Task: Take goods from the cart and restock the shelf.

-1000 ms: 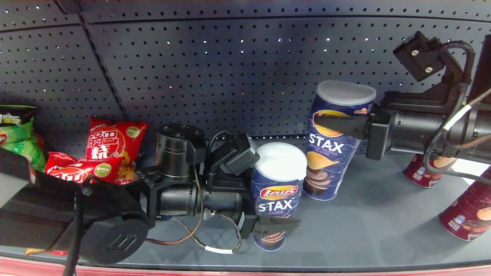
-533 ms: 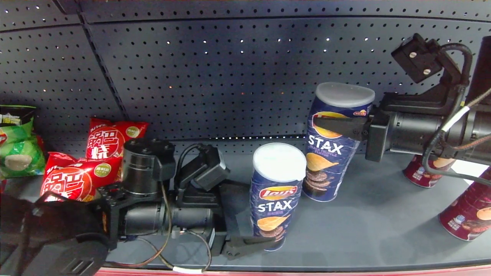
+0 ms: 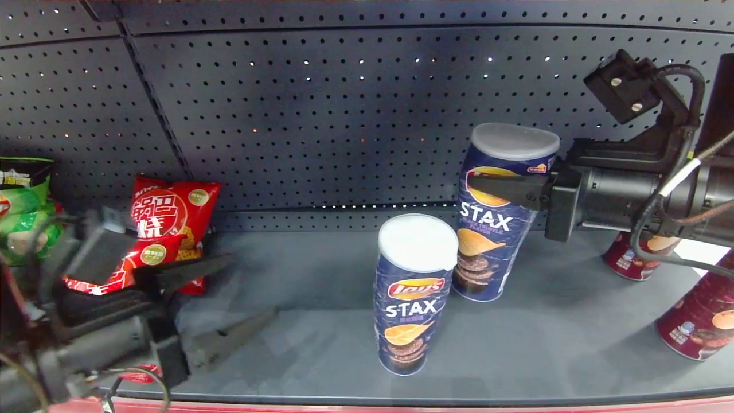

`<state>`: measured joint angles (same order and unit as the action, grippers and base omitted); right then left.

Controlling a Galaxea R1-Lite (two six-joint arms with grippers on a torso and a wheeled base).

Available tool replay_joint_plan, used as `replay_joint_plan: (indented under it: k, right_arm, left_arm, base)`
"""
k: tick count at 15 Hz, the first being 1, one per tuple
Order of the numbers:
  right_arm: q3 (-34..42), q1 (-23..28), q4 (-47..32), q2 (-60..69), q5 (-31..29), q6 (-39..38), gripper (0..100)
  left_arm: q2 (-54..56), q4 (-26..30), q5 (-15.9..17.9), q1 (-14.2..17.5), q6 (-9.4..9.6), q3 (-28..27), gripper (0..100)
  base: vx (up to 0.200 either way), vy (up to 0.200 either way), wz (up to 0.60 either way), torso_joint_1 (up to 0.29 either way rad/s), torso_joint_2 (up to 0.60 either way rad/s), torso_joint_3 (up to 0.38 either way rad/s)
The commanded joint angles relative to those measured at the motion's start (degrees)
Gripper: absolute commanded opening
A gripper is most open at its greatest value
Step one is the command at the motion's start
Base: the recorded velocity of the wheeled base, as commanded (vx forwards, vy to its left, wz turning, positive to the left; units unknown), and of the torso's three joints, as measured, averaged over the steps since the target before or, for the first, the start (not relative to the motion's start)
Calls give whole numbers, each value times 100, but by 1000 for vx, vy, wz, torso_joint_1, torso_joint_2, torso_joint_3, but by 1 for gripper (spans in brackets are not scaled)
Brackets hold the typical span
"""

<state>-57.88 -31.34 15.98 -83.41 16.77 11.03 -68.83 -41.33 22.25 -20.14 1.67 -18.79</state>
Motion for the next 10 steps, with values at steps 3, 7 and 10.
replay_joint_plan:
  k: [3,7,10]
  right_arm:
    - [14,23,1,0,1,4,0]
    - [-30,84,1,-9,-8,4,0]
    - [-30,163,1,-9,-8,4,0]
  left_arm:
    - [3499,872,-19,2295,-141,1131,100]
    - [6355,3887,-792,2348,-141,1861,100]
    - [6355,4062,-1636,2401,-97,1799,100]
  base:
    - [0,0,0,0,0,0]
    - [0,0,0,0,0,0]
    - [0,0,0,0,0,0]
